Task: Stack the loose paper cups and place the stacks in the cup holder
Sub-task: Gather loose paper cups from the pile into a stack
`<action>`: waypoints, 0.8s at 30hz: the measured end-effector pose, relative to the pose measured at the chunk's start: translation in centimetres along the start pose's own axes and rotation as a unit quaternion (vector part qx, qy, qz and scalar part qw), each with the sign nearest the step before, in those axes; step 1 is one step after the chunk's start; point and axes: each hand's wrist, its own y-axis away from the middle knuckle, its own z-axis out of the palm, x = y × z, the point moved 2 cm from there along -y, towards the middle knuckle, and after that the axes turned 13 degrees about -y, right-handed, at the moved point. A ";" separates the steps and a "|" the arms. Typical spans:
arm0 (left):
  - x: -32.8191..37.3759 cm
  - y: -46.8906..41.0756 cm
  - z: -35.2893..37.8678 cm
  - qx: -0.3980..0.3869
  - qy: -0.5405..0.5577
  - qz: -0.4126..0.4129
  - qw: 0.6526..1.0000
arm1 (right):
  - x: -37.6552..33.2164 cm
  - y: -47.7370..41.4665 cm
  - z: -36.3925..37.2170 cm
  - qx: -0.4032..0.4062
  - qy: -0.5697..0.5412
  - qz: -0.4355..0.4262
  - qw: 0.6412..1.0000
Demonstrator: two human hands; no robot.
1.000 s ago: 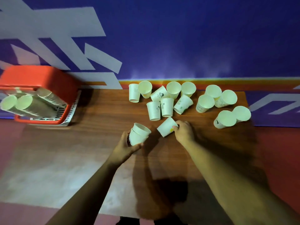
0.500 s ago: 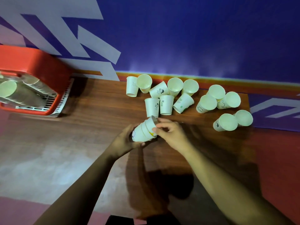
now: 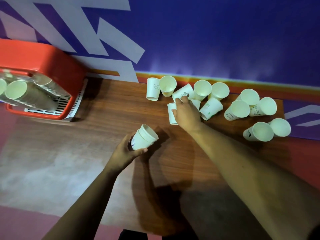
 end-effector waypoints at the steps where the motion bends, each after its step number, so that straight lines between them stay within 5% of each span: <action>1: -0.1 0.1 -0.1 0.000 0.001 0.002 1.000 | -0.2 -0.1 0.7 -0.017 0.004 -0.004 1.000; 6: -0.7 0.0 -0.7 -0.007 0.008 -0.001 1.000 | -1.4 1.1 2.4 -0.030 -0.032 0.007 0.999; 9: -0.7 -0.5 -1.1 -0.003 -0.004 -0.007 1.000 | -2.4 1.8 0.8 0.016 -0.163 0.030 0.986; 13: 0.2 -1.4 -1.1 0.011 -0.035 0.009 0.999 | -3.4 3.4 -2.1 0.070 -0.374 0.048 0.923; 20: 3.6 -2.1 0.9 0.007 0.024 0.046 0.999 | -5.1 6.4 -2.6 -0.118 -0.570 0.128 0.803; 24: 3.9 -2.5 1.3 0.014 0.031 0.048 0.998 | -3.5 6.0 -1.6 -0.090 -0.535 0.129 0.830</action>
